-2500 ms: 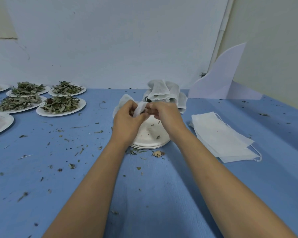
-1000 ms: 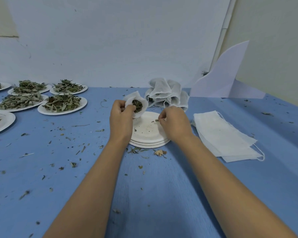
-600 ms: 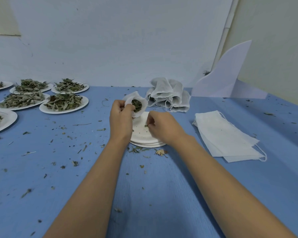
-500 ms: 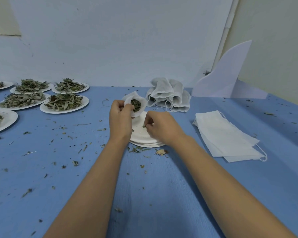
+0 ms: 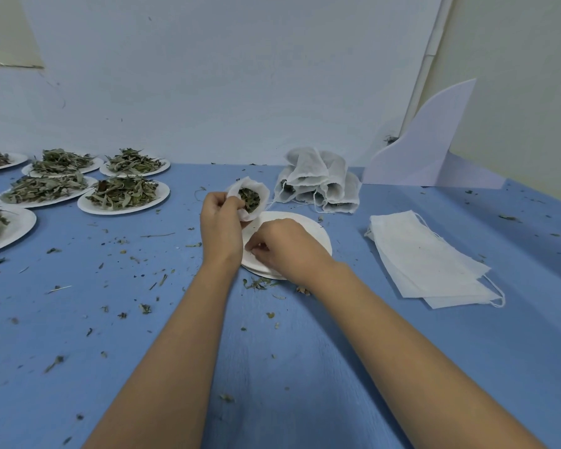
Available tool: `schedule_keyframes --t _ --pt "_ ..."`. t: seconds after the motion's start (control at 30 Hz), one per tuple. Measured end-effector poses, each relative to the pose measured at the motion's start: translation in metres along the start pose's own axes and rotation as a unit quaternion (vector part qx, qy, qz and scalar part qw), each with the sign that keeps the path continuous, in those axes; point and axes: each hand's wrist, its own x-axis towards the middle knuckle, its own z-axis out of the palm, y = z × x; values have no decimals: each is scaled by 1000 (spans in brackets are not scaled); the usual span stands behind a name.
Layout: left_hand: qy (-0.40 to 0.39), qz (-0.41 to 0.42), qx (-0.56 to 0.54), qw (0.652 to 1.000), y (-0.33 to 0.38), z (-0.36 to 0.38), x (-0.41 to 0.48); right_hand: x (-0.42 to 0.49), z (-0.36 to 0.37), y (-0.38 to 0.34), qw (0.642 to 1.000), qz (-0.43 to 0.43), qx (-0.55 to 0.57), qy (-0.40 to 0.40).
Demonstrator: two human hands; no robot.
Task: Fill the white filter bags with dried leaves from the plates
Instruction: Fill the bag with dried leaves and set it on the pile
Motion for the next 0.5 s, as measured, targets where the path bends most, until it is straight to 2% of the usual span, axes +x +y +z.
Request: schedule_keyframes --t 0.13,0.2,0.23,0.3,0.37,0.43,0.5 --pt "-3 2 4 1000 0 -1 1 2 2 2 999 5 -37 9" --pt "-6 5 8 1000 -1 -1 1 1 3 3 999 32 12 42" --pt "-8 7 12 1000 -1 -1 0 0 1 3 992 62 74 78" --pt "-17 14 24 999 -2 0 -1 0 -7 2 947 136 226 181" --pt "-38 26 42 998 -2 2 -4 1 -16 5 895 166 318 264" --pt "-83 45 69 993 -1 4 -7 0 -22 6 883 169 342 274" --pt "-140 68 94 983 2 9 -11 -1 -21 7 895 182 303 274"
